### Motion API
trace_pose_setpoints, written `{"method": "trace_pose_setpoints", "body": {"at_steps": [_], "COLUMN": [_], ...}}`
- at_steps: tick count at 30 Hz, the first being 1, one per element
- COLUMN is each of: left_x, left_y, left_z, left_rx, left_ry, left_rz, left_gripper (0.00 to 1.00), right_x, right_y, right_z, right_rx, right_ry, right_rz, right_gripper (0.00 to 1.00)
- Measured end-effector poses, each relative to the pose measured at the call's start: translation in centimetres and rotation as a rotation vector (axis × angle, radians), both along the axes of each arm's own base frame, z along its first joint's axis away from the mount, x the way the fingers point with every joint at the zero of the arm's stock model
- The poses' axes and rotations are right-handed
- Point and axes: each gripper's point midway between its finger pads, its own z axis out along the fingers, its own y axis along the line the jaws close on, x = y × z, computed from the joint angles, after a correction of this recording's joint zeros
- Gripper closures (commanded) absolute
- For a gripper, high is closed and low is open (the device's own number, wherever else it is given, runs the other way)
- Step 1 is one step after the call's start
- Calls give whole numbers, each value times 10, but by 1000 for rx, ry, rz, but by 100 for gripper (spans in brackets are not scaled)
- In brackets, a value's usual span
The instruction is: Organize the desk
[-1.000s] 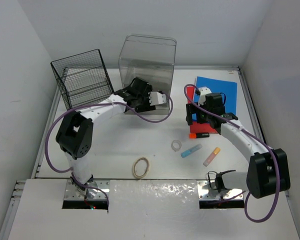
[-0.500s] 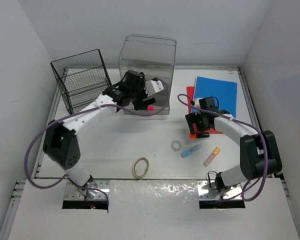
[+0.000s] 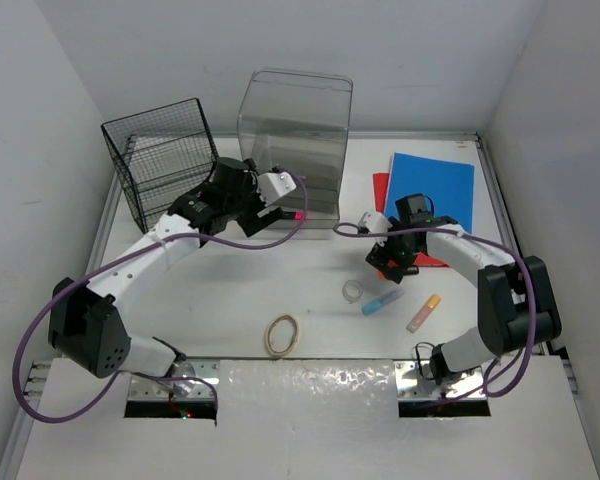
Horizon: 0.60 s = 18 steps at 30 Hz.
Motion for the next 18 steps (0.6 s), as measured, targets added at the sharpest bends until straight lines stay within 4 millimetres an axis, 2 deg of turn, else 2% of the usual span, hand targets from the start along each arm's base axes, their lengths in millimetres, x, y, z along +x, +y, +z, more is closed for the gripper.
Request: {"method": "trace_pose_setpoints", "body": {"at_steps": [5,6,8,10,14,16,18], "left_x": [1,1,2,2,1,1,1], "left_y": [2,3,3,3,2,2,2], "left_z": [-1,-1,-1,-1,-1,-1,-1], "left_rx": [-3,-3,-4,-6,-10,-10,-10], "left_ry": [0,1,1,2,5,5,6], "left_rz": [4,5,6,5,0,-1,0], "left_gripper": [8,8,8,8,8,8,8], "right_x": [-19,-20,-12,-6,-2,-5,-12], "right_y": [-4,-6,-7,-6,1,6,10], "right_z": [-29,-36,-35,-36,-36,-36,-36], "right_rx": [-43,-58,-88,-121,-157,-168,-170], "right_ry": [122,141,130,143,171,167,167], "right_rz": [109,124,147,167,206,240,261], "right_gripper": [16,30,55,73,88,91,98]}}
